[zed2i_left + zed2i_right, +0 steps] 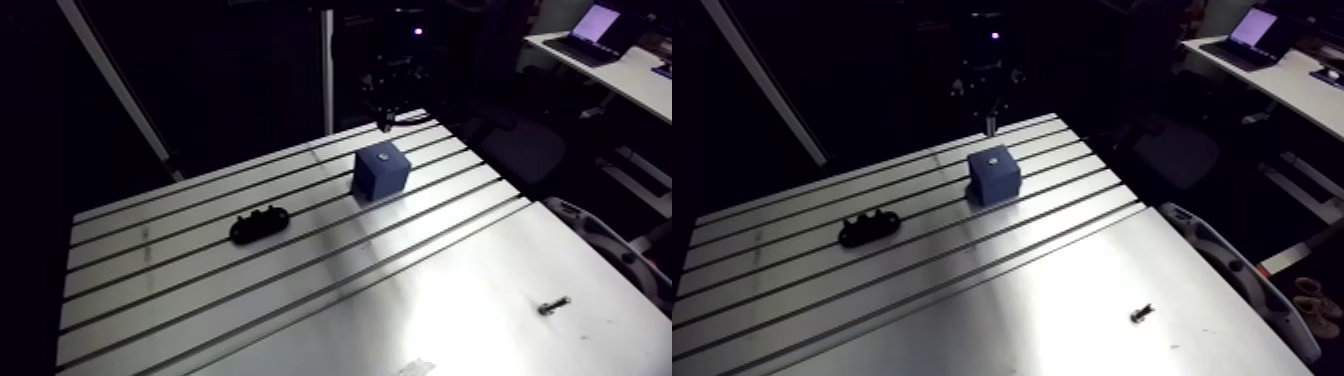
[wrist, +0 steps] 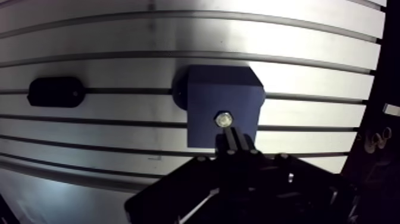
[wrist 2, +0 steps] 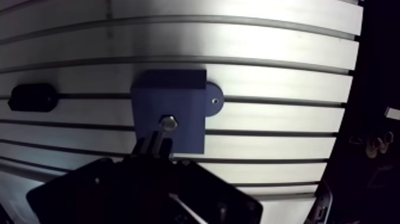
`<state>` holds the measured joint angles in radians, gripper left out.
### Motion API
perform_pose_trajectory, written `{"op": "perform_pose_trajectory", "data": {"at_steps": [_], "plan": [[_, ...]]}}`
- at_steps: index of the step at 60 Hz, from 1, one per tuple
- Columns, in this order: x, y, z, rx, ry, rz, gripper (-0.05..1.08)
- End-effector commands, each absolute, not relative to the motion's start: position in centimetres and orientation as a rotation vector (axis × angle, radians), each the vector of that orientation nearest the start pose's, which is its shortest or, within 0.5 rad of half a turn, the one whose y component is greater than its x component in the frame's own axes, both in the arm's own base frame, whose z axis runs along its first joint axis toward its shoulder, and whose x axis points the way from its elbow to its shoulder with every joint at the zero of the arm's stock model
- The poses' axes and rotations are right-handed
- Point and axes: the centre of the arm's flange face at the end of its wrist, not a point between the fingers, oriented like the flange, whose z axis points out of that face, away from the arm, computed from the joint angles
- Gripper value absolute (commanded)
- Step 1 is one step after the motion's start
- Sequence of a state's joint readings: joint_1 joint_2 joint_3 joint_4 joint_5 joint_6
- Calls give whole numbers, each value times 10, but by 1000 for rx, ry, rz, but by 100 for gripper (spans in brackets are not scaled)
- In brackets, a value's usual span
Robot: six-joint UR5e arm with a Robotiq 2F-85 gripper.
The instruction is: Pick up the M10 bolt and insert it into the hex recess until seated.
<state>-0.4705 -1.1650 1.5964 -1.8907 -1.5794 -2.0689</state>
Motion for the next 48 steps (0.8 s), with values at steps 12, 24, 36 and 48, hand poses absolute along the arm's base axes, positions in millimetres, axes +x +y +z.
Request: {"op": "perform_pose_trajectory", "data": {"at_steps": [12,24,36,48], "plan": [[-603,159,270,-45,3033,-61,108],[-598,158,261,-36,3012,-54,108],[-598,159,253,-51,3025,-22,108],[-598,160,249,-51,3019,-25,108]]}}
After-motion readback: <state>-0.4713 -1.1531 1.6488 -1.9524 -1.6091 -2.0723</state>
